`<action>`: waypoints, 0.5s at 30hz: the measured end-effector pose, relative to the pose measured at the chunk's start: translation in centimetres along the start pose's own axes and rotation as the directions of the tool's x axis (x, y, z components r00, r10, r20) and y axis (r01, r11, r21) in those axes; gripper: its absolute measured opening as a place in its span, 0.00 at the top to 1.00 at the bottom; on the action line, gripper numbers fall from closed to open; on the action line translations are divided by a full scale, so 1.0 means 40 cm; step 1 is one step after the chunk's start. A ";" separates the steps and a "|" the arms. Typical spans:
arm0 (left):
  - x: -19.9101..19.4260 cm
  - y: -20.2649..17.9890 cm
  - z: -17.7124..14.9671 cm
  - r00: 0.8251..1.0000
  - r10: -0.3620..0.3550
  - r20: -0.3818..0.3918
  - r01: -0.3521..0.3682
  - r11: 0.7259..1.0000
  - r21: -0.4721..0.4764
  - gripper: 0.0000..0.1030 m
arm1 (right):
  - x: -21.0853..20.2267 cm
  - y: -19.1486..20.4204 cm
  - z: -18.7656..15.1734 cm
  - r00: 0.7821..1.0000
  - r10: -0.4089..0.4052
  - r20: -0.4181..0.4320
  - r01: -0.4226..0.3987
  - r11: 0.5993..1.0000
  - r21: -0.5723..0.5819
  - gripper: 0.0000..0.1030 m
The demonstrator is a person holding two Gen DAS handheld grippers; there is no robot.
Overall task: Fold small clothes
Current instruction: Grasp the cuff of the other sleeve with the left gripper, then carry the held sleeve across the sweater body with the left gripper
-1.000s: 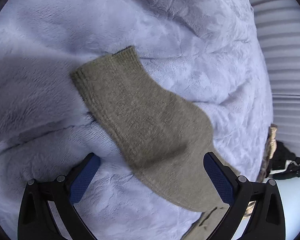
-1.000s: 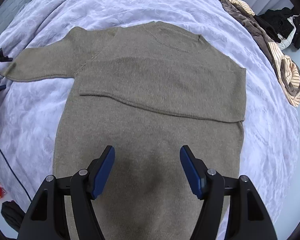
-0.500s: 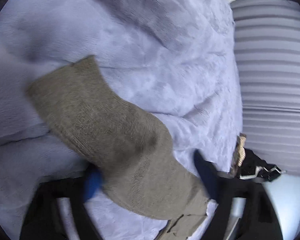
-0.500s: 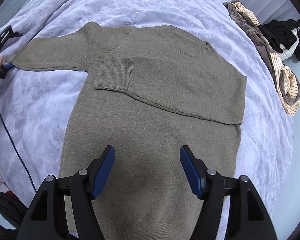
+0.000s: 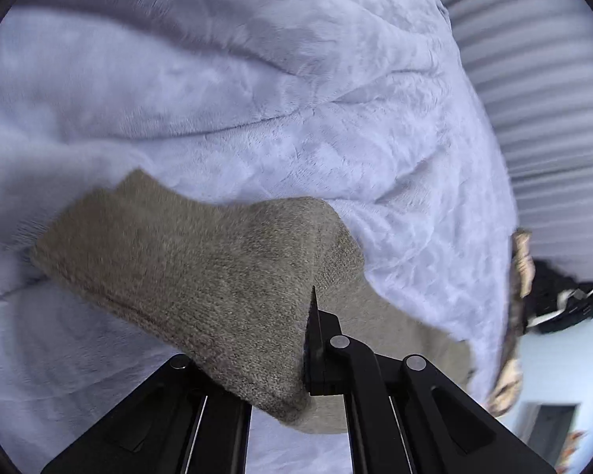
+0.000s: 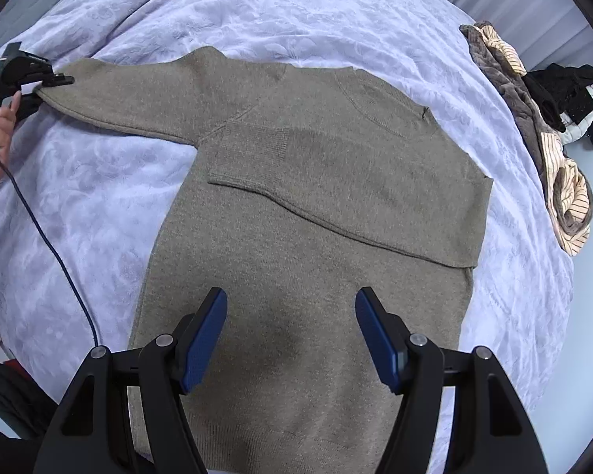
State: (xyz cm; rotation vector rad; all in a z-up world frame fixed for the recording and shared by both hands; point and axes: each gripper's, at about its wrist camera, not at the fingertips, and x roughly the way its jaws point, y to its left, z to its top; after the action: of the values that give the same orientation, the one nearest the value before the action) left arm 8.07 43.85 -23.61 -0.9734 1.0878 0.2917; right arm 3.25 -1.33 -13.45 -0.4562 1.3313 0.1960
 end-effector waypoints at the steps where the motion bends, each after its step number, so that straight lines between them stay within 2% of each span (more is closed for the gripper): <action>1: -0.004 -0.006 -0.007 0.999 0.033 0.001 -0.033 0.999 0.024 0.95 | -0.003 -0.003 0.003 1.000 -0.001 0.002 0.001 1.000 0.001 0.31; 3: -0.020 -0.008 -0.016 0.998 0.065 0.006 -0.065 0.997 0.044 0.95 | -0.008 -0.009 0.013 1.000 0.001 0.005 -0.001 1.000 0.009 0.31; 5: -0.030 -0.007 -0.017 0.998 0.059 0.007 -0.059 0.998 0.025 0.95 | -0.011 -0.016 0.020 1.000 0.003 0.002 -0.003 1.000 0.020 0.31; 9: -0.014 0.041 0.006 0.999 0.052 -0.014 -0.053 0.995 -0.089 0.95 | -0.019 -0.023 0.021 1.000 0.004 0.002 -0.005 1.000 0.026 0.31; 11: 0.001 0.084 0.008 0.999 0.012 -0.036 -0.017 0.987 -0.160 0.95 | -0.023 -0.024 0.017 1.000 0.004 0.004 -0.004 1.000 0.025 0.31; 15: 0.035 0.141 0.004 0.996 -0.056 -0.074 0.037 0.970 -0.241 0.95 | -0.025 -0.024 0.006 1.000 0.005 -0.002 -0.005 1.000 0.025 0.31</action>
State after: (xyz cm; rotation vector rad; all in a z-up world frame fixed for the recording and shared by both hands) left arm 5.27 46.86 -27.70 -1.2336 1.1184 0.3537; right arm 3.59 -1.97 -12.25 -0.4324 1.3353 0.1829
